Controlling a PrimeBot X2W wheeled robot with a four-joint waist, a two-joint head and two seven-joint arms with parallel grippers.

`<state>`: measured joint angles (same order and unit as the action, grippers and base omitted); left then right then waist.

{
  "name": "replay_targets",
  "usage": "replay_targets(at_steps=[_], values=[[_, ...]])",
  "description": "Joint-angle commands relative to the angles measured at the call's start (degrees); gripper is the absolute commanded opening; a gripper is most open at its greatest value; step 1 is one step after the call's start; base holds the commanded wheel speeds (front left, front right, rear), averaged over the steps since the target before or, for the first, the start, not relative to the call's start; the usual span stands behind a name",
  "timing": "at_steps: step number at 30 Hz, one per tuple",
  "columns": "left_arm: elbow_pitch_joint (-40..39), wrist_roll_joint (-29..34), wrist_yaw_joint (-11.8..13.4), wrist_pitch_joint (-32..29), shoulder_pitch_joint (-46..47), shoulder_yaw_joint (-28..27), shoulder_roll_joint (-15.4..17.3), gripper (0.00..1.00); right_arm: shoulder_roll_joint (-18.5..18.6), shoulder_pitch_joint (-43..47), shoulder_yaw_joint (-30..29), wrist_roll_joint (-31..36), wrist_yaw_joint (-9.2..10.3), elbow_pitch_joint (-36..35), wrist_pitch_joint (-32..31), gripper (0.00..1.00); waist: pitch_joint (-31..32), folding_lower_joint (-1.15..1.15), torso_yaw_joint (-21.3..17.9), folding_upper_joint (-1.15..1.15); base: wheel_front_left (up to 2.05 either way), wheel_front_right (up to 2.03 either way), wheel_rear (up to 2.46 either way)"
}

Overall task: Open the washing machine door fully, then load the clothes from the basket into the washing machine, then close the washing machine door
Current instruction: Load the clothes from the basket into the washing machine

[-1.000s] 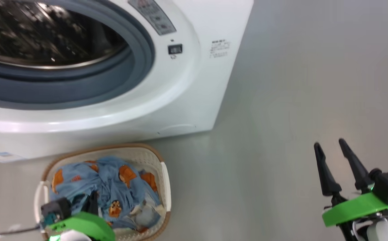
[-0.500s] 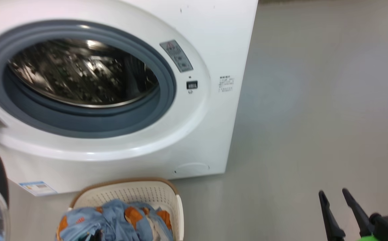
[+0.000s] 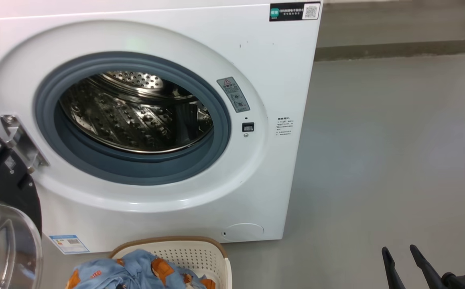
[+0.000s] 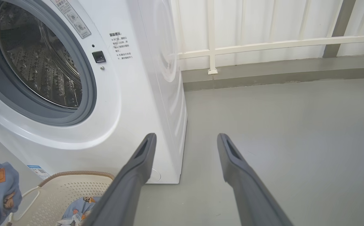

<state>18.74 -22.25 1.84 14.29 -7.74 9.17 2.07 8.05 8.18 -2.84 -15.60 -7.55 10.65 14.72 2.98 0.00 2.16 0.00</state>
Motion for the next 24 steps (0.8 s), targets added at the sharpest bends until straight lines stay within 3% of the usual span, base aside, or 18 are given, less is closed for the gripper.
replay_targets(at_steps=[1, 24], values=[[-1.8, 0.8, 0.5, 0.7, 0.9, -1.8, 0.8, 0.00, 0.7, -0.8, 1.1, 1.0, 0.06, -1.1, 0.3, 1.00, 0.5, 0.00, 0.4, 0.00, 0.00, 0.00, 0.00], [-5.5, -0.8, 2.3, 0.7, -0.3, -1.0, 0.8, 0.00, 0.6, -0.5, 1.1, 1.0, 0.06, -1.6, 0.3, 1.00, 1.2, 0.00, -0.3, 0.00, 0.00, 0.00, 0.00]])
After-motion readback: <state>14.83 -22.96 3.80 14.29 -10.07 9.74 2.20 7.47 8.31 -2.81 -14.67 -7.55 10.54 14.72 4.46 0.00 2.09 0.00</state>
